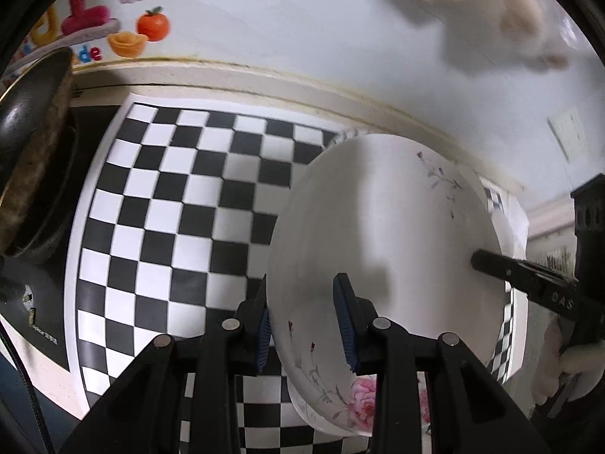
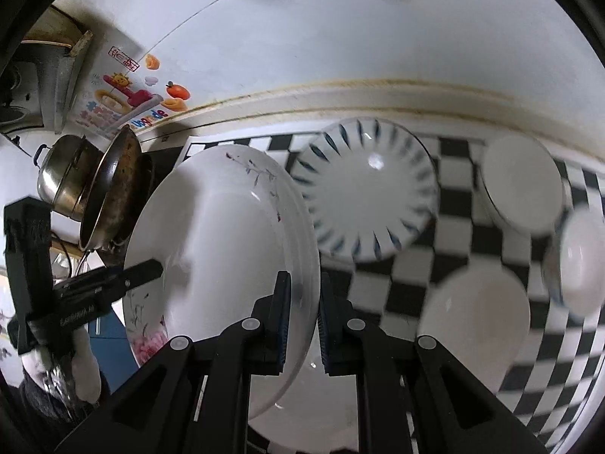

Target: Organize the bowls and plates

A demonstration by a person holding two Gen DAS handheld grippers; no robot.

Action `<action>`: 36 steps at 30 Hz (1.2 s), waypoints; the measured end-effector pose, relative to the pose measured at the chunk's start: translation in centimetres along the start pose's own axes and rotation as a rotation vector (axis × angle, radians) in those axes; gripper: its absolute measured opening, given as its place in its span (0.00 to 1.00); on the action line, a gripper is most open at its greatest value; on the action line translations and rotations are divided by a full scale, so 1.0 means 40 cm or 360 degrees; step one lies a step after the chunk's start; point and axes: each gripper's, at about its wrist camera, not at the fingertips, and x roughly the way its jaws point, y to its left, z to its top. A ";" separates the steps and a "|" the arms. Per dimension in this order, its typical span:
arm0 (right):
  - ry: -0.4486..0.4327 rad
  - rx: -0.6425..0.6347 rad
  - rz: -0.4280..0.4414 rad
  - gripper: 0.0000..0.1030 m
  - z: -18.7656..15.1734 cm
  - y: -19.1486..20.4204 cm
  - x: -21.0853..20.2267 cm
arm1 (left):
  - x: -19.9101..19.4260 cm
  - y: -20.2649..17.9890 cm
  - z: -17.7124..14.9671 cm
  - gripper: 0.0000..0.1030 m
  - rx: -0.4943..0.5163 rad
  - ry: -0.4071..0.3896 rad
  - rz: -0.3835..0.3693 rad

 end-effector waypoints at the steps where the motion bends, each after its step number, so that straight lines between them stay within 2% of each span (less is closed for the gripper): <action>1: -0.0003 0.0022 0.0003 0.15 -0.023 -0.009 -0.004 | 0.007 -0.009 -0.012 0.27 0.0020 0.0016 -0.0002; 12: 0.0020 0.0237 -0.0004 0.15 -0.270 -0.100 0.006 | 0.074 -0.074 -0.097 0.27 0.0179 0.0147 0.0004; 19: 0.0065 0.0332 0.0003 0.15 -0.349 -0.133 0.041 | 0.133 -0.087 -0.131 0.27 0.0230 0.0221 0.0044; 28: 0.0149 0.0398 -0.0002 0.15 -0.396 -0.168 0.088 | 0.203 -0.099 -0.164 0.27 0.0309 0.0335 0.0113; 36: 0.0211 0.0375 -0.0007 0.15 -0.407 -0.169 0.122 | 0.229 -0.084 -0.184 0.27 0.0298 0.0416 0.0164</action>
